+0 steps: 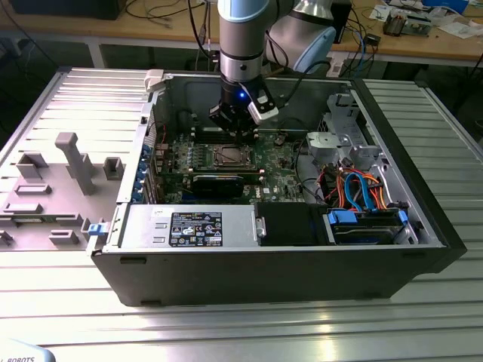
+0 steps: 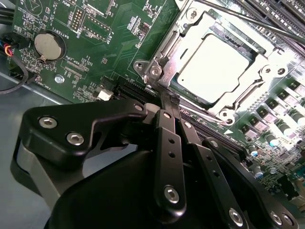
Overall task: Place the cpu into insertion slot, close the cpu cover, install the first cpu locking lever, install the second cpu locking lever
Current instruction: 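Install the first cpu locking lever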
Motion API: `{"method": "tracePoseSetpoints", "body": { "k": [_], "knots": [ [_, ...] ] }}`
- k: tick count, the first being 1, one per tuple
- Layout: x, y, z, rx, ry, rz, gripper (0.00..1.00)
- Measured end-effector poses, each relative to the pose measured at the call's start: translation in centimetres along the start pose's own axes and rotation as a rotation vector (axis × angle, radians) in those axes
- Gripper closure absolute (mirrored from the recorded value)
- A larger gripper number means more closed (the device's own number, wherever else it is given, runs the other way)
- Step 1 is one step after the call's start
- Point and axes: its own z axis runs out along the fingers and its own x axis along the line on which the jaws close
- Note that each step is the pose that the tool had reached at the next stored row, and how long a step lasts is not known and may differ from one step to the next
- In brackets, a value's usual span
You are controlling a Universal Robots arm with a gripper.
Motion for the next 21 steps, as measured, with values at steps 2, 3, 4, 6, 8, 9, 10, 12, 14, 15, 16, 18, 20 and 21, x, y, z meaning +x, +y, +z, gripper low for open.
{"method": "tracePoseSetpoints", "body": {
  "k": [2, 3, 4, 6, 8, 9, 10, 12, 14, 15, 16, 18, 20, 21],
  "knots": [
    [0.00, 0.00, 0.00, 0.0000, -0.0001, 0.000, 0.89],
    [0.00, 0.00, 0.00, 0.0000, -0.0001, 0.000, 0.89],
    [0.00, 0.00, 0.01, 0.0000, -0.0001, 0.000, 0.89],
    [0.00, 0.00, 0.01, -0.0001, -0.0001, 0.000, 0.89],
    [0.00, 0.00, 0.01, -0.0002, -0.0003, 0.000, 0.89],
    [-0.01, 0.00, 0.00, -0.0002, -0.0002, 0.000, 0.89],
    [-0.01, 0.00, -0.02, -0.0002, -0.0002, 0.000, 0.89],
    [-0.01, 0.00, -0.06, -0.0001, -0.0001, 0.000, 0.89],
    [-0.01, 0.01, -0.10, -0.0001, -0.0001, 0.000, 0.89],
    [-0.01, 0.01, -0.12, -0.0001, -0.0001, 0.000, 0.89],
    [-0.01, 0.01, -0.14, -0.0001, -0.0002, 0.000, 0.89],
    [-0.02, 0.01, -0.25, -0.0001, -0.0001, 0.000, 0.89],
    [-0.05, 0.01, -0.27, 0.0000, 0.0000, 0.000, 0.89],
    [-0.10, 0.01, -0.24, 0.0001, 0.0000, 0.000, 0.89]
  ]
}}
